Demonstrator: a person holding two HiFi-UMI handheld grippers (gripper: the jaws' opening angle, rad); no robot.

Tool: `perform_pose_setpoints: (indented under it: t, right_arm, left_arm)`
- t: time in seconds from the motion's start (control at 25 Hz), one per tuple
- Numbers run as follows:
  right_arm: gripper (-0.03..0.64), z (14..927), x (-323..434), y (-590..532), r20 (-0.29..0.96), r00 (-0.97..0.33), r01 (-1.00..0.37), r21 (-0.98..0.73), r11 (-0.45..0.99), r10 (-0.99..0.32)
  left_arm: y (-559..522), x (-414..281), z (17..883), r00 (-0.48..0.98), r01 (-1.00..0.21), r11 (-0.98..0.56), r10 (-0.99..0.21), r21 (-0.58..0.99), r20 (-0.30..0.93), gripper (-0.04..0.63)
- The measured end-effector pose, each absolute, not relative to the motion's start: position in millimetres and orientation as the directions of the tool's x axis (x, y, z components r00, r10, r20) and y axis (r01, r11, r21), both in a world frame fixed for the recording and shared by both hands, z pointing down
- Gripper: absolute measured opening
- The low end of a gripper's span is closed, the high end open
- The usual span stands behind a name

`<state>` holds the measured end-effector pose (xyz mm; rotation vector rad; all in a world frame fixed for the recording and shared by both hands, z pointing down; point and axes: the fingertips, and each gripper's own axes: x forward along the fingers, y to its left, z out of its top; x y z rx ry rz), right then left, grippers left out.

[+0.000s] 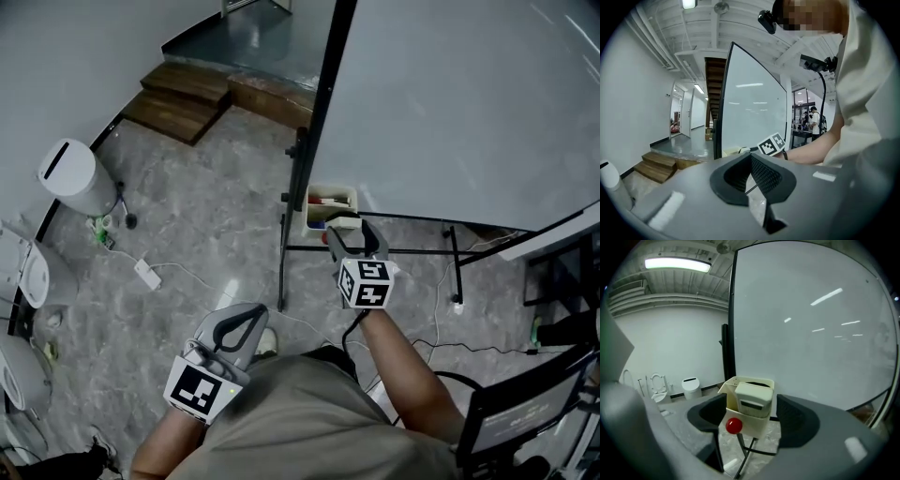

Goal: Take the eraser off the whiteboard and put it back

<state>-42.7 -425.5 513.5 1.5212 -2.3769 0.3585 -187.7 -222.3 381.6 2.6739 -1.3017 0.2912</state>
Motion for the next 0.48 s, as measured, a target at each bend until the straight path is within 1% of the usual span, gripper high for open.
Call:
perform_pose_setpoints:
  t: [0.24, 0.4, 0.44, 0.48]
  right_arm:
    - [0.327, 526, -44, -442, 0.385, -0.313, -0.946, -0.046, 0.321, -0.868]
    - [0.324, 527, -37, -445, 0.376, -0.265, -0.962, -0.034, 0.272, -0.888]
    - [0.314, 526, -37, -445, 0.373, -0.264, -0.961, -0.028, 0.274, -0.89]
    - [0.289, 525, -38, -445, 0.372, -0.266, -0.96, -0.023, 0.278, -0.889]
  left_arm:
    - [-231, -211, 392, 0.644, -0.753, -0.655, -0.717, 0.058, 0.268, 0.005]
    - [-236, -216, 394, 0.662, -0.736, -0.674, -0.701, 0.057, 0.263, 0.005]
    - [-237, -217, 393, 0.668, -0.731, -0.68, -0.697, 0.058, 0.261, 0.005]
    - [-238, -217, 392, 0.673, -0.727, -0.684, -0.693, 0.058, 0.259, 0.005]
